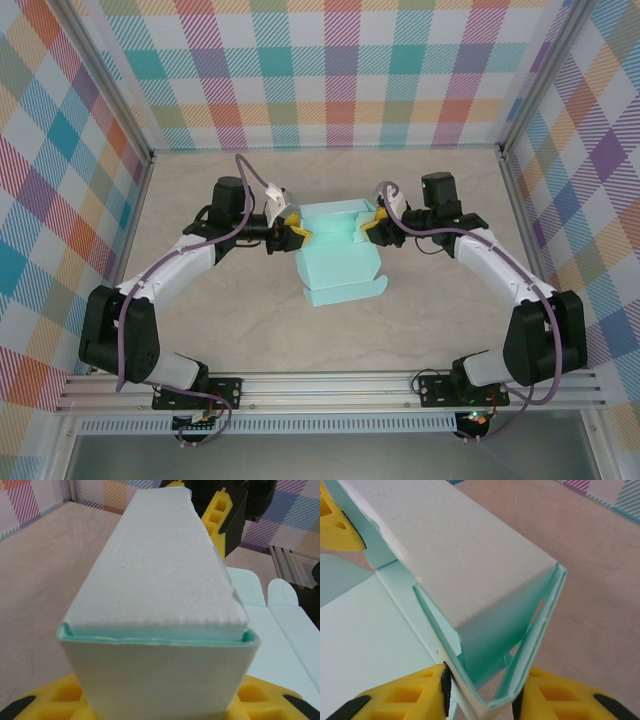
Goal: Fold the paper box
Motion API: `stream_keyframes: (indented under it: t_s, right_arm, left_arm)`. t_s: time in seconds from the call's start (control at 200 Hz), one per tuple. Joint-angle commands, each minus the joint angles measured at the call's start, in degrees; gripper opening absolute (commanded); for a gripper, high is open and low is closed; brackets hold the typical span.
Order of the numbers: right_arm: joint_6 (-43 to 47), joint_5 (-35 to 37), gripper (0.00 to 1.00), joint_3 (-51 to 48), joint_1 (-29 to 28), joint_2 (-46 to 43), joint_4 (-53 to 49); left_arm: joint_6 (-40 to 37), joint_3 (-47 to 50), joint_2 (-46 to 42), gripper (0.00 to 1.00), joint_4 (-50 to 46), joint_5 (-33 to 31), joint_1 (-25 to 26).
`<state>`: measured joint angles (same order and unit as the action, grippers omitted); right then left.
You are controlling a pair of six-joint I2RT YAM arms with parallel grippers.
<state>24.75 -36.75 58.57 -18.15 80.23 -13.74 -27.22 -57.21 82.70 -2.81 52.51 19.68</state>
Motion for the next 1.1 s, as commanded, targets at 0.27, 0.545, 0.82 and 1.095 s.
stream_keyframes:
  t_s: [0.27,0.545,0.82,1.095]
  right_arm:
    - [-17.5,25.4,0.36,-5.0,-12.3,1.9,21.1]
    - [-23.6,36.5,0.32,-3.0,-13.8,4.9,21.9]
    - [-24.7,36.8,0.35,-3.8,-13.8,6.4,25.0]
    - [-24.4,42.5,0.06,-2.8,-13.4,9.9,23.0]
  left_arm:
    - [4.7,2.2,0.1,0.05,8.4,-1.6,2.7]
    - [5.6,3.6,0.6,0.05,10.3,-3.6,4.5]
    - [7.4,4.2,1.1,0.05,11.2,-4.3,5.3]
    - [16.3,6.0,1.8,0.14,19.3,-6.4,5.8]
